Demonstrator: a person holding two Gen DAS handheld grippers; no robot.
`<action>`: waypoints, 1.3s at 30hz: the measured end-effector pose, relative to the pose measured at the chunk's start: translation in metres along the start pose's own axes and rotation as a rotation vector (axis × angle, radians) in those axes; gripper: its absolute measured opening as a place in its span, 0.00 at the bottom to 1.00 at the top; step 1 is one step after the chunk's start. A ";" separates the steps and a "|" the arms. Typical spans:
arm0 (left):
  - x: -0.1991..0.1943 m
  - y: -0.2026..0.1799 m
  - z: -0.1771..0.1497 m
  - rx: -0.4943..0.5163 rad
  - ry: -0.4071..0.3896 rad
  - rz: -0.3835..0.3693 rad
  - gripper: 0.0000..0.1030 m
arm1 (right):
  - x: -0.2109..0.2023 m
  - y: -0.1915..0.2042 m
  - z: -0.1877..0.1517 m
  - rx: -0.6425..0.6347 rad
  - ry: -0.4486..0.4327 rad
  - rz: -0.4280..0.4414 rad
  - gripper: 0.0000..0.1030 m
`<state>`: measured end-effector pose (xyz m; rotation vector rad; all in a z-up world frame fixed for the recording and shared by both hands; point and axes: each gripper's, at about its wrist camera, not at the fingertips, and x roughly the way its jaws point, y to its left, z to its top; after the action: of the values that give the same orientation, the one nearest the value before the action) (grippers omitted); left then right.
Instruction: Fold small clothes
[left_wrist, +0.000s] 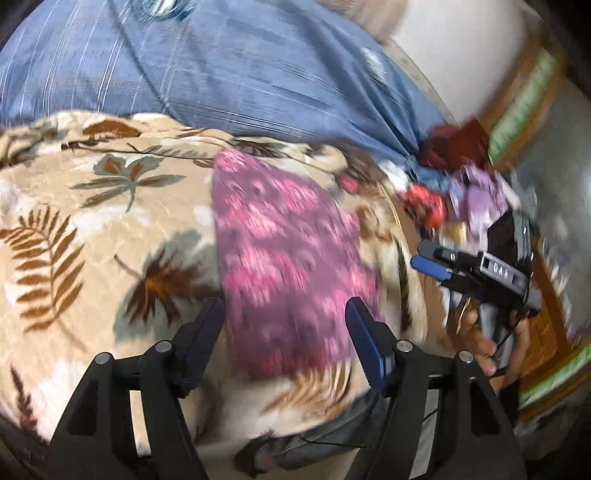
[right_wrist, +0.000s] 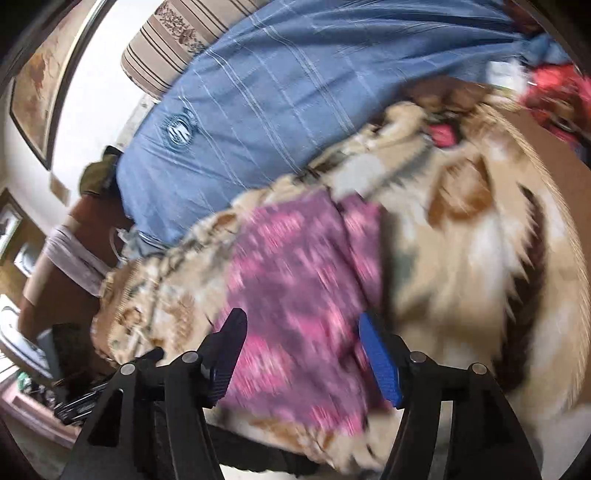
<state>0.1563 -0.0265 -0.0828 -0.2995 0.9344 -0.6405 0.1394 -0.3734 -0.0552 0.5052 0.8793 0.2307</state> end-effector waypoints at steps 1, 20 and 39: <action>0.011 0.009 0.017 -0.054 0.009 -0.018 0.66 | 0.011 -0.001 0.016 -0.005 0.014 0.030 0.64; 0.160 0.089 0.098 -0.395 0.156 -0.155 0.20 | 0.152 -0.032 0.093 0.029 0.164 0.022 0.10; 0.122 0.075 0.086 -0.283 0.111 0.003 0.62 | 0.111 -0.085 0.082 0.191 0.230 0.039 0.75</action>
<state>0.3075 -0.0477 -0.1502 -0.5180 1.1345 -0.5250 0.2721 -0.4295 -0.1302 0.6833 1.1226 0.2445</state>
